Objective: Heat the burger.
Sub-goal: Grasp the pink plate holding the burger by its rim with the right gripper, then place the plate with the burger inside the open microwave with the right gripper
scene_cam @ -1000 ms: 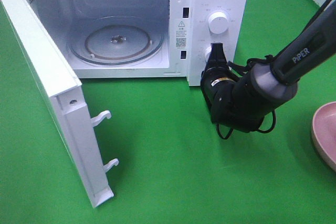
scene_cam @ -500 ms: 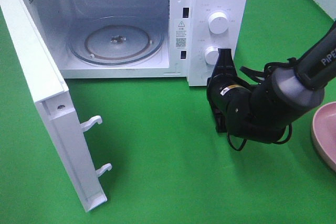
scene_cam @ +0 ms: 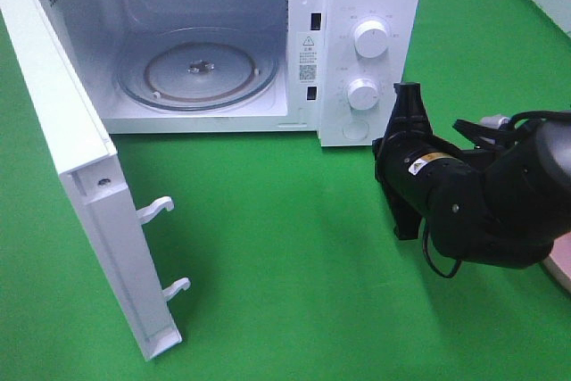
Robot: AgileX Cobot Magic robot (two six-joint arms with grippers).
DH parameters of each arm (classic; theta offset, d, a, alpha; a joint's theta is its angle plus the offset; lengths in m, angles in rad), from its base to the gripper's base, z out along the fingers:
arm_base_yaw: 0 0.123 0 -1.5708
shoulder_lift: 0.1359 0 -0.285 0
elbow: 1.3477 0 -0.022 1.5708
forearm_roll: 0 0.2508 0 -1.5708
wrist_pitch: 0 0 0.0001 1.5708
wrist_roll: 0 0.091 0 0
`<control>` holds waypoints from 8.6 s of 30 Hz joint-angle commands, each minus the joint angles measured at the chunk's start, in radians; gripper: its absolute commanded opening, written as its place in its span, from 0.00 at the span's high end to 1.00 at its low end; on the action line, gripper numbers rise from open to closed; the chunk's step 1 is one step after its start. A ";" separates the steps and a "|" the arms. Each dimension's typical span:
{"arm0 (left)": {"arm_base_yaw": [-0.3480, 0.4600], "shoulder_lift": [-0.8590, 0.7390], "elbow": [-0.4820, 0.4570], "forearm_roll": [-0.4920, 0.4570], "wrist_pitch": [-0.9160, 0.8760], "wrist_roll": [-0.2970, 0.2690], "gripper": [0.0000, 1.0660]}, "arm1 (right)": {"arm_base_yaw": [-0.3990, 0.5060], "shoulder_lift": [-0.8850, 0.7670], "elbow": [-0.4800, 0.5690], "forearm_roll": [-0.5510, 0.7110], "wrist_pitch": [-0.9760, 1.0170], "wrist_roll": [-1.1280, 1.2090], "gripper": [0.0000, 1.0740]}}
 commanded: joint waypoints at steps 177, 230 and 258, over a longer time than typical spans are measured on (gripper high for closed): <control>0.002 -0.016 -0.001 -0.001 -0.007 0.001 0.06 | -0.461 -0.173 -0.149 -1.271 1.550 -0.775 1.00; 0.002 -0.016 -0.001 -0.001 -0.007 0.001 0.06 | 0.100 -0.539 0.050 -1.319 1.809 -0.604 1.00; 0.002 -0.016 -0.001 -0.001 -0.007 0.001 0.06 | 0.461 -0.556 0.050 -1.317 1.862 -0.626 1.00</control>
